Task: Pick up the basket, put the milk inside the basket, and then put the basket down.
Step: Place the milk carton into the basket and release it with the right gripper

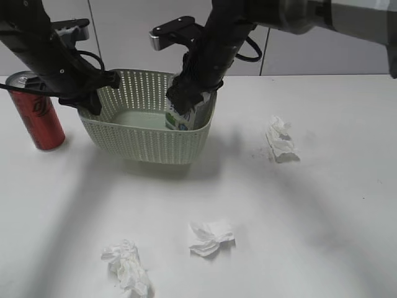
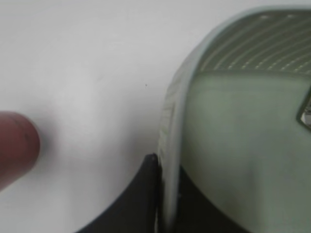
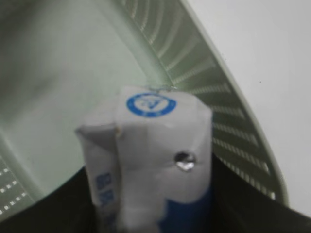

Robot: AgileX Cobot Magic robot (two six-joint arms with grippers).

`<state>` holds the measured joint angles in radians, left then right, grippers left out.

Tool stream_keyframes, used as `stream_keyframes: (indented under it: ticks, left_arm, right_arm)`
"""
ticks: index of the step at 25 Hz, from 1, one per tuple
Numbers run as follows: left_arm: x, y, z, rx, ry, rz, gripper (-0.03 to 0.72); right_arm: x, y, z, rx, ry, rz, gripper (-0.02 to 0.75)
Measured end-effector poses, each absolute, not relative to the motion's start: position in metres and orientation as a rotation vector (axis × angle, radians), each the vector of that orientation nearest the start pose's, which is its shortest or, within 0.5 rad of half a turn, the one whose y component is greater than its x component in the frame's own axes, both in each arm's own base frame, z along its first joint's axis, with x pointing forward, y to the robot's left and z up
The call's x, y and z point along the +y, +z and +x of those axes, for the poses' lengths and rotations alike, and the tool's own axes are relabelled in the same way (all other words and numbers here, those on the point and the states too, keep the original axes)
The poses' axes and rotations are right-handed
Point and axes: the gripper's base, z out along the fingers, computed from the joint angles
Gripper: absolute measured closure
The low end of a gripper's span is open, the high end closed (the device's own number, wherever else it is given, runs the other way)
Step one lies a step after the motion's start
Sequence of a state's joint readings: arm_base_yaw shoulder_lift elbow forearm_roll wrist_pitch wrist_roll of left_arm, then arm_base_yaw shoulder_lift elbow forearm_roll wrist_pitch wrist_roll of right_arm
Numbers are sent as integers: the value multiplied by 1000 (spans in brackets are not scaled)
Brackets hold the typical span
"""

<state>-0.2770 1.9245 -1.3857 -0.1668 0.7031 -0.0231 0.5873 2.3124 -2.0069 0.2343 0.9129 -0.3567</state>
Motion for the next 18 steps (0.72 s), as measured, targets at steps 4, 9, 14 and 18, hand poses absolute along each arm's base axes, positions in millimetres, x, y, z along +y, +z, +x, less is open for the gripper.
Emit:
stream_keyframes:
  ticks: [4, 9, 14, 18]
  left_arm:
    - [-120, 202, 389, 2721, -263, 211, 683]
    - [-121, 203, 390, 2714, -281, 195, 683]
    - [-122, 203, 389, 2716, -298, 185, 683]
    - [-123, 203, 389, 2716, -314, 172, 683]
  right_arm:
    - [297, 192, 415, 2463, 371, -1097, 417]
    - [300, 203, 416, 2444, 414, -1076, 299]
    - [297, 228, 412, 2396, 409, -1069, 136]
    - [284, 272, 403, 2320, 320, -1094, 122]
